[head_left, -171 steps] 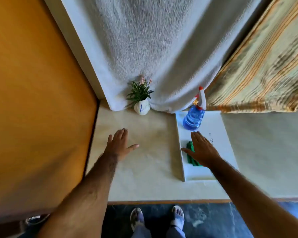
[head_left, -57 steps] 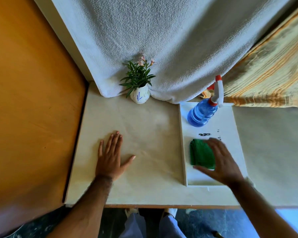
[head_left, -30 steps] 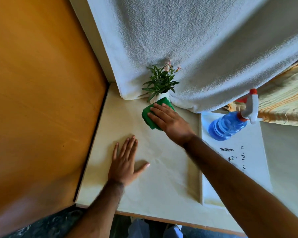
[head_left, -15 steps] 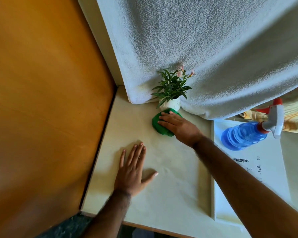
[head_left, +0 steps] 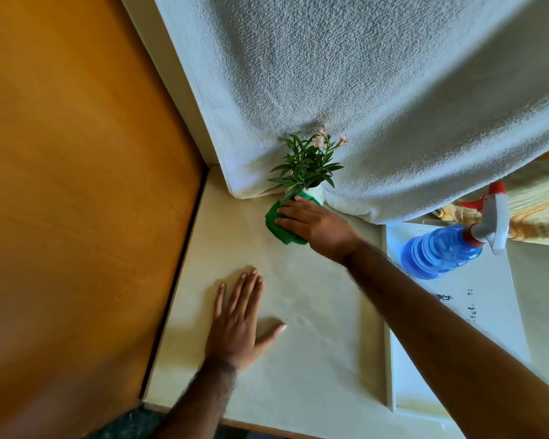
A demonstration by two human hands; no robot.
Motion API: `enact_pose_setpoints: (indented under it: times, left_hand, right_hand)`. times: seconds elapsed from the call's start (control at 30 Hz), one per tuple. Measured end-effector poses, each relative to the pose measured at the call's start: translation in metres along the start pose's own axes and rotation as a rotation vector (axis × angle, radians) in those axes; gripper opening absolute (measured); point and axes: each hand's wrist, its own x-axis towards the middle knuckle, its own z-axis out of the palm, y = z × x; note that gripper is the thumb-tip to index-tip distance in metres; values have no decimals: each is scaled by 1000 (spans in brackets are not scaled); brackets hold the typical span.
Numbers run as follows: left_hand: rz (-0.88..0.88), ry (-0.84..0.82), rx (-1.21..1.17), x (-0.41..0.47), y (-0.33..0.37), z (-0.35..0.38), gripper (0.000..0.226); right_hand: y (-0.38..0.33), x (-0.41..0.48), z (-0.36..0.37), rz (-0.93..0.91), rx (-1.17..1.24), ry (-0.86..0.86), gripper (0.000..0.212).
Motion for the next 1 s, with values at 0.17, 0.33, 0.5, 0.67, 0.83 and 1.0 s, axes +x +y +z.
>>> enact_pose_setpoints:
  times: [0.17, 0.33, 0.5, 0.67, 0.83, 1.0]
  left_hand:
    - [16, 15, 3, 1, 0, 0, 106]
    - [19, 22, -9, 1, -1, 2, 107]
    - [10, 6, -14, 1, -3, 2, 108]
    - [5, 1, -13, 2, -2, 1, 109]
    - [15, 25, -18, 1, -1, 0, 108]
    - [17, 35, -20, 1, -1, 1, 106]
  right_hand:
    - [2, -8, 12, 57, 99, -134, 62]
    - [-2, -19, 24, 172, 228, -154, 61]
    - [-16, -17, 24, 426, 445, -91, 74]
    - [-25, -27, 8, 279, 339, -16, 64]
    - [-13, -30, 4, 126, 32, 108, 49]
    - [-3, -35, 11, 153, 97, 12, 47]
